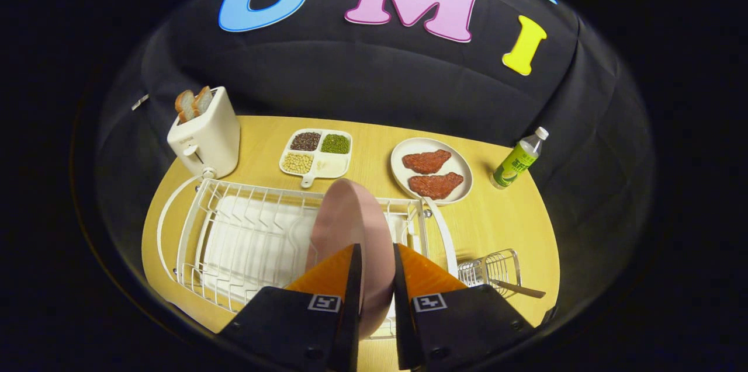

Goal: Take the plate from the dish rack, then take the spoon from the basket and place it into the plate.

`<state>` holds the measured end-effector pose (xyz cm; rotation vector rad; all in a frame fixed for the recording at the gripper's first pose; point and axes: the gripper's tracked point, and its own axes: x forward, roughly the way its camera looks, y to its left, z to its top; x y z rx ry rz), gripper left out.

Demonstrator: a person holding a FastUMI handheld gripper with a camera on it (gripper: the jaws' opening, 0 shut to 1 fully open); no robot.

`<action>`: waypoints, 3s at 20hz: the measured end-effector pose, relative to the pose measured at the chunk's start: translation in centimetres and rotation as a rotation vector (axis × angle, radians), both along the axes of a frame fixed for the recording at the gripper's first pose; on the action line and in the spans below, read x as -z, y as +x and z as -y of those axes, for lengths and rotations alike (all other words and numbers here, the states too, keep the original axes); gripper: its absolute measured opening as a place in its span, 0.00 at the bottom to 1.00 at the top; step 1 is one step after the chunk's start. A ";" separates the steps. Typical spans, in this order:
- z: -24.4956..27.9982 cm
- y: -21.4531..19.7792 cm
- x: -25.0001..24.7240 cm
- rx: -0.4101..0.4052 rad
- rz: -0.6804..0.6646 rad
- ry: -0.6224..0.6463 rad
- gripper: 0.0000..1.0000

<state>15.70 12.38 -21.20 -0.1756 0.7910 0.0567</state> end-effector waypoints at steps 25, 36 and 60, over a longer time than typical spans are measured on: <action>1.3 -11.2 -7.4 -0.101 0.034 0.316 0.23; 5.7 -20.8 4.0 -0.161 -0.206 0.545 0.23; 14.8 -16.9 6.5 -0.200 -0.006 0.435 0.99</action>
